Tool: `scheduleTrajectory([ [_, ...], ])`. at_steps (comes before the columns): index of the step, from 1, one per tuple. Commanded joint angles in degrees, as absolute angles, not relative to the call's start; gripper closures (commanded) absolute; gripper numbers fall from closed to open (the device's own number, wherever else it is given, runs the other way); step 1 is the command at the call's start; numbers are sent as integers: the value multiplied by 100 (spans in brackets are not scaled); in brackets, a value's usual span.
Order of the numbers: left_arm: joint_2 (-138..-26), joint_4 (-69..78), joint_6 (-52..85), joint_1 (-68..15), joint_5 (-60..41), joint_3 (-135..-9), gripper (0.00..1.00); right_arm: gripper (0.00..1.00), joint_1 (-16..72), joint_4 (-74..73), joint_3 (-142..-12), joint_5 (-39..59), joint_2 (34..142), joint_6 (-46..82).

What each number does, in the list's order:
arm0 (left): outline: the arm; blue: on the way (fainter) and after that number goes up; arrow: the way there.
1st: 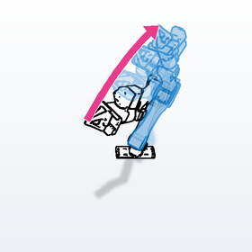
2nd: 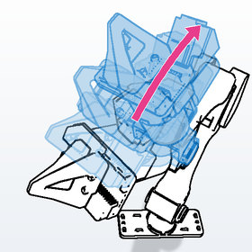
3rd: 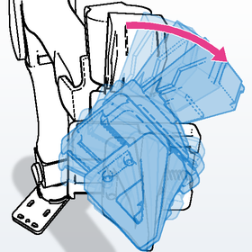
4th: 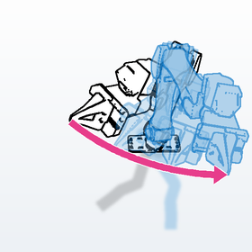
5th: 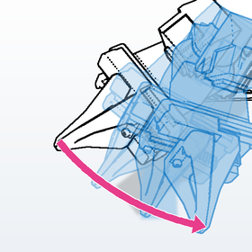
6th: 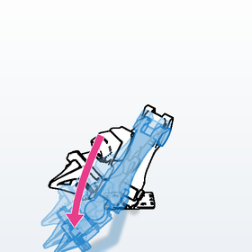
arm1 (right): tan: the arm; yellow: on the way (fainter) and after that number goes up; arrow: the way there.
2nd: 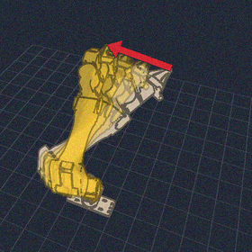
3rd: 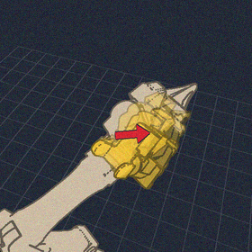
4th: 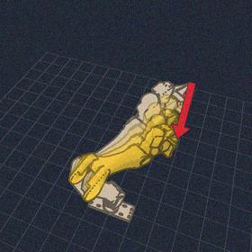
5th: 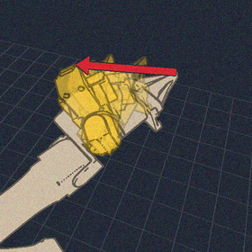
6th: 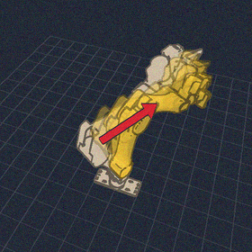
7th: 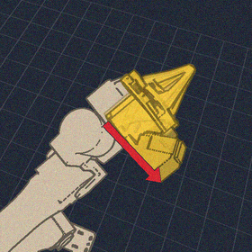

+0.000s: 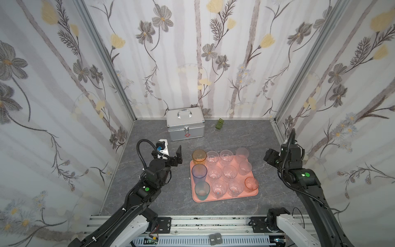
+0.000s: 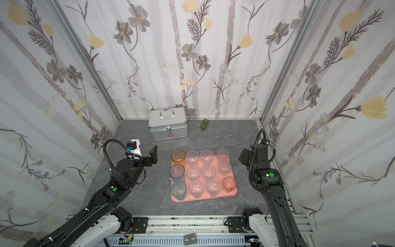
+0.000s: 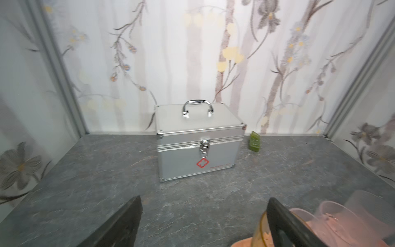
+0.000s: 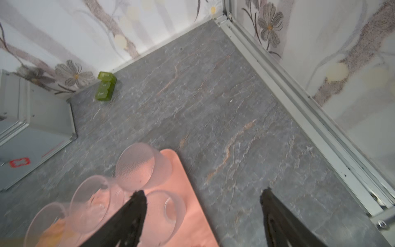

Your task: Place the glasses into the tray

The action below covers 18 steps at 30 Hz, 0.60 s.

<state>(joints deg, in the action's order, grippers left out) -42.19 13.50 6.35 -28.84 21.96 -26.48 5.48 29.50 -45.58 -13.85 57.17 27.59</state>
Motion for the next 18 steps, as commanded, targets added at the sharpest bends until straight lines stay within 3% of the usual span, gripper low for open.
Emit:
scheduleTrajectory([
  [1, -4229, 1783, 946, -2509, 2807, -2321, 6, 0, 344, 87, -3870, -1640, 5924, 2451],
  [8, -4572, 3282, 772, -2143, 4756, -1403, 5, 0, 74, -1417, -2962, -2789, 6581, 2057],
  [12, -4907, 4619, 807, -1690, 4888, -552, 5, 0, -98, -2800, -2195, -2960, 6682, 1959],
  [18, -6076, 6043, 534, -1301, 4051, -270, 0, 0, -237, -3978, -1824, -2613, 7090, 1555],
])
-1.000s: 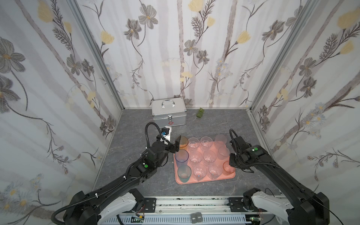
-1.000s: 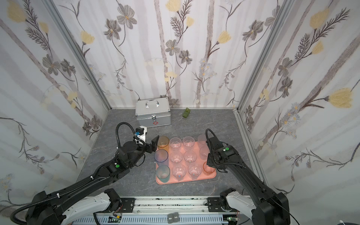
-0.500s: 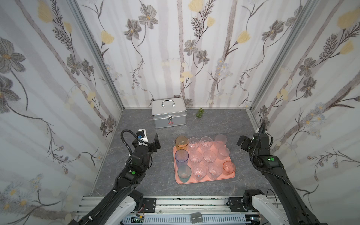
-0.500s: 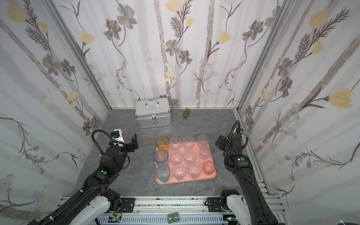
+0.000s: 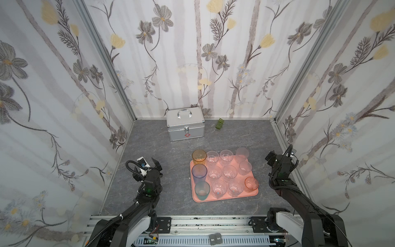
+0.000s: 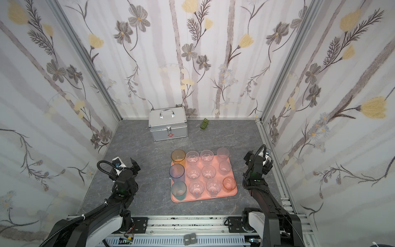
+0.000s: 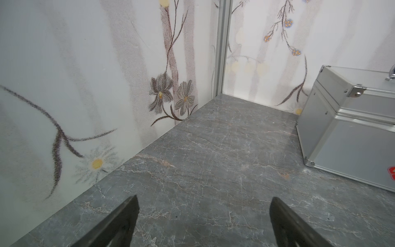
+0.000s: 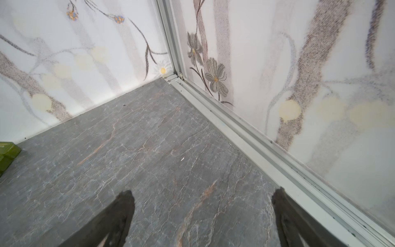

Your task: Place the glasses into the tray

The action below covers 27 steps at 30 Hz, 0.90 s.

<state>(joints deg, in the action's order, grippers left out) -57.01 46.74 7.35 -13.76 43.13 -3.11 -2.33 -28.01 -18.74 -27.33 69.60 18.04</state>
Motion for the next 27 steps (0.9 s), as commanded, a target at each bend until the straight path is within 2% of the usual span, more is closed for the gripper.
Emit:
scheduleTrajectory([
  [1, -6288, 6210, 446, -1292, 3987, -324, 0, 0, -237, -4120, -1795, -2520, 7167, 1579],
  [12, -8005, 8075, 304, -671, 2300, -650, 0, 0, -186, -5904, -1517, -1640, 7865, 1097],
  [14, -8477, 8347, 276, -660, 2182, -736, 0, 0, -155, -6612, -1267, -1608, 8009, 982],
  [19, -9217, 9017, 212, -659, 2111, -805, 0, 0, 15, -6784, -1181, -1483, 8042, 762],
  [22, -9157, 8794, 255, -650, 2095, -857, 0, 0, 131, -7365, -1099, -1370, 8478, 552],
  [23, -9178, 8745, 255, -631, 2099, -905, 0, 0, 209, -8097, -925, -1465, 8717, 420],
  [25, -9112, 8430, 416, -470, 1941, -997, 0, 0, 202, -7356, -1071, -1545, 8478, 525],
  [27, -9079, 8222, 652, -200, 1571, -1069, 0, 0, 214, -7669, -1003, -1557, 8576, 483],
])
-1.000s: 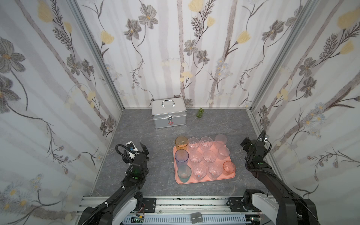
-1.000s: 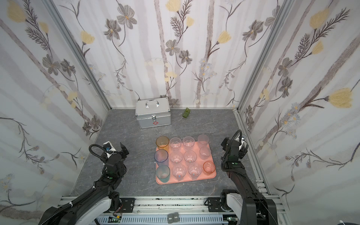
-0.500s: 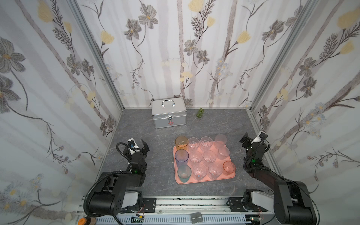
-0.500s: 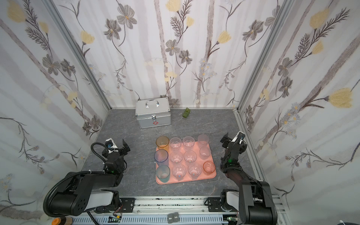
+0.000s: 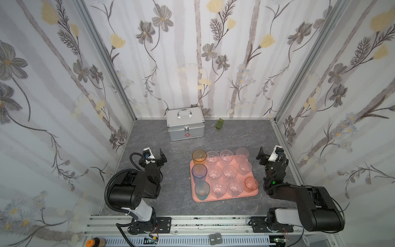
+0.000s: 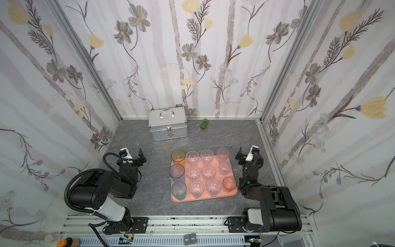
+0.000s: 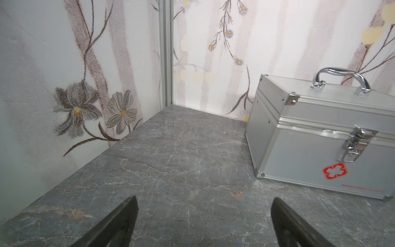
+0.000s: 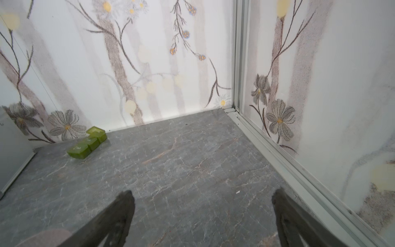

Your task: Place the glasses into the tray

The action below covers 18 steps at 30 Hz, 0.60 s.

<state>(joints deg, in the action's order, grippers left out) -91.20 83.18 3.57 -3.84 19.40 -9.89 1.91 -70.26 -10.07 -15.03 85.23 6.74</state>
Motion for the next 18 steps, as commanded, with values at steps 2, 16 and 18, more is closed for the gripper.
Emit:
scheduleTrajectory([
  [2, -9077, 8201, 626, -220, 1574, -1081, 0, 0, 222, -7798, -972, -1573, 8623, 465],
  [16, -9062, 8215, 600, -246, 1574, -1067, 0, 0, 231, -7706, -994, -1591, 8600, 468],
  [18, -9077, 8205, 582, -246, 1534, -1081, 0, 0, 229, -7708, -1001, -1589, 8596, 468],
])
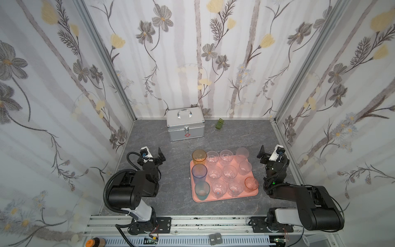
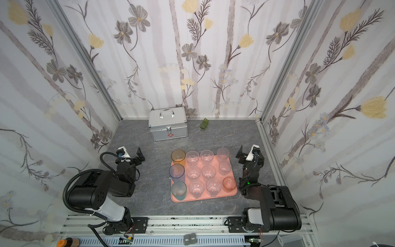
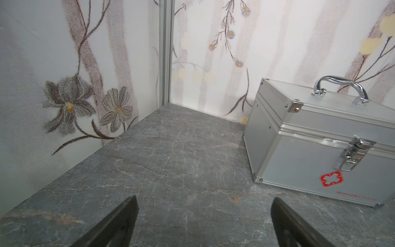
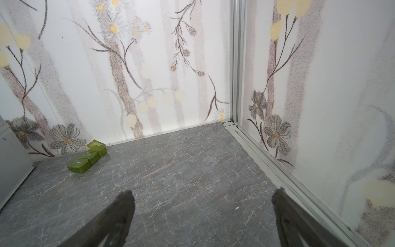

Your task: Place the glasses into the tray

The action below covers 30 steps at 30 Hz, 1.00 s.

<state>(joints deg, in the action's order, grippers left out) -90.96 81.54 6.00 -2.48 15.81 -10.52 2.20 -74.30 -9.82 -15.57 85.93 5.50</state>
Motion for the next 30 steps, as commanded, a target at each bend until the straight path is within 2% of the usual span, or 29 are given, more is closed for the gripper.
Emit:
scheduleTrajectory([
  [1, -9079, 8205, 568, -246, 1491, -1087, 0, 0, 231, -7716, -1001, -1589, 8596, 465],
  [15, -9093, 8193, 265, -248, 719, -1113, 0, 0, 233, -7725, -993, -1596, 8596, 457],
  [30, -9088, 8166, 252, -246, 703, -1122, 0, 0, 256, -7685, -1020, -1626, 8613, 445],
])
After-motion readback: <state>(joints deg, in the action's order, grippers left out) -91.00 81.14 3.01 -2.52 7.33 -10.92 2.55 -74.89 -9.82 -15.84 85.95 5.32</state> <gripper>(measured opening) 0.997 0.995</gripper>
